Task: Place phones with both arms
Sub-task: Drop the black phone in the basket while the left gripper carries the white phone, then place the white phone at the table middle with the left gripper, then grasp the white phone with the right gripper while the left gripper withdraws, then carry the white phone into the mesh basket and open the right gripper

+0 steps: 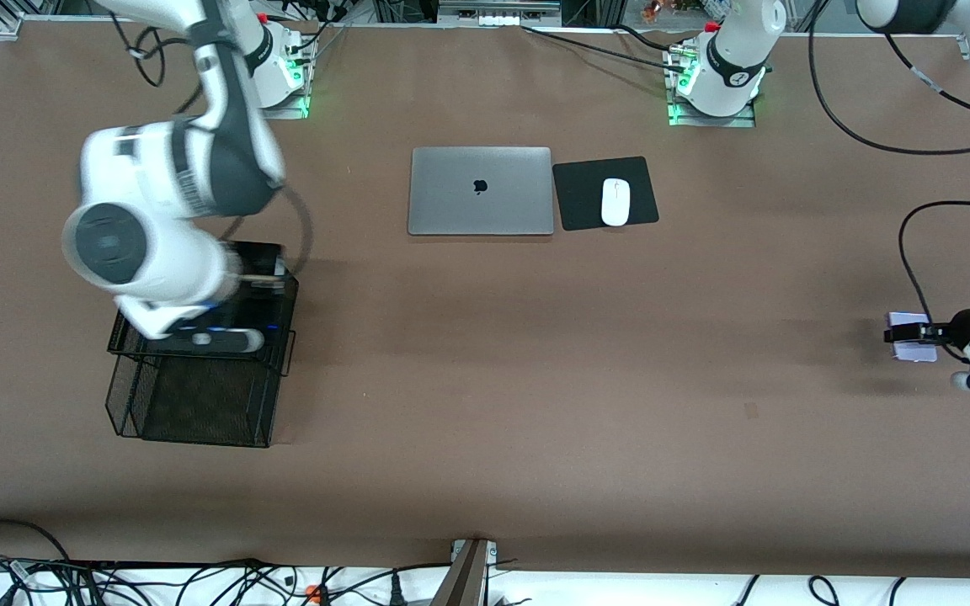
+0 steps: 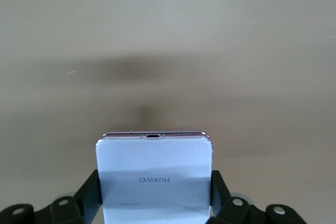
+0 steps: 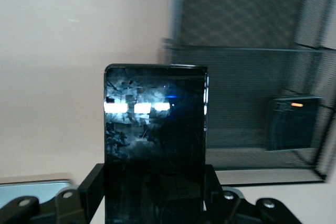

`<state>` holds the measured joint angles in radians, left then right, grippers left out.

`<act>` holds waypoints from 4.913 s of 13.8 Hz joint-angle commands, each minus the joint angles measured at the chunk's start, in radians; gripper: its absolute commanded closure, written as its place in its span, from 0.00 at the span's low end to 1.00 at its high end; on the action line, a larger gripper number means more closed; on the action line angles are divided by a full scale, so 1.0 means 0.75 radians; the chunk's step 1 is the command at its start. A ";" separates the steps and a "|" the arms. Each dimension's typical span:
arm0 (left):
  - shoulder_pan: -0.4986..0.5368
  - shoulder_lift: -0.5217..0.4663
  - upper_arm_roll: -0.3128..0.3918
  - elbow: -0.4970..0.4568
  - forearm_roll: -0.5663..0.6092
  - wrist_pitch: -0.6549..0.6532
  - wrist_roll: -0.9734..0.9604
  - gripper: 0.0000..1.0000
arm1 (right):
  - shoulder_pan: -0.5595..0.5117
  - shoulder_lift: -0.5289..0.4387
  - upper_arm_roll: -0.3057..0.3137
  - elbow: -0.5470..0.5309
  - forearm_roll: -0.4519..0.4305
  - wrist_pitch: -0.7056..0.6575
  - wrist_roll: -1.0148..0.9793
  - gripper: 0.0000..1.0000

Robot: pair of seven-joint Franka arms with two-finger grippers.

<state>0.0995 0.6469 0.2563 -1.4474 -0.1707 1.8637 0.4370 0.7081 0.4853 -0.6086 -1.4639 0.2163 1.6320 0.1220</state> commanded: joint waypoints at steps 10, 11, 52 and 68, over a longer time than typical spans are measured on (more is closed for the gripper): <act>-1.020 0.162 -0.092 0.024 -0.162 0.445 -1.092 0.47 | -0.014 0.012 -0.074 -0.343 0.037 0.313 -0.161 0.00; -1.037 0.197 -0.133 0.024 -0.248 0.535 -1.114 0.48 | -0.012 0.007 -0.076 -0.321 0.037 0.301 -0.161 0.00; -0.281 -0.942 -0.179 -0.406 0.232 -0.163 -0.460 0.00 | 0.363 0.746 0.392 0.354 0.155 0.902 0.314 0.98; -0.227 -0.936 -0.272 -0.383 0.318 -0.213 -0.599 0.00 | -0.133 0.259 0.106 0.422 0.153 0.059 -0.145 1.00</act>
<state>-0.0767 -0.0461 0.0659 -1.7427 0.0408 1.7225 0.0043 0.6976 0.6828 -0.5415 -1.1654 0.3218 1.6900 0.1382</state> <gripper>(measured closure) 0.000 0.150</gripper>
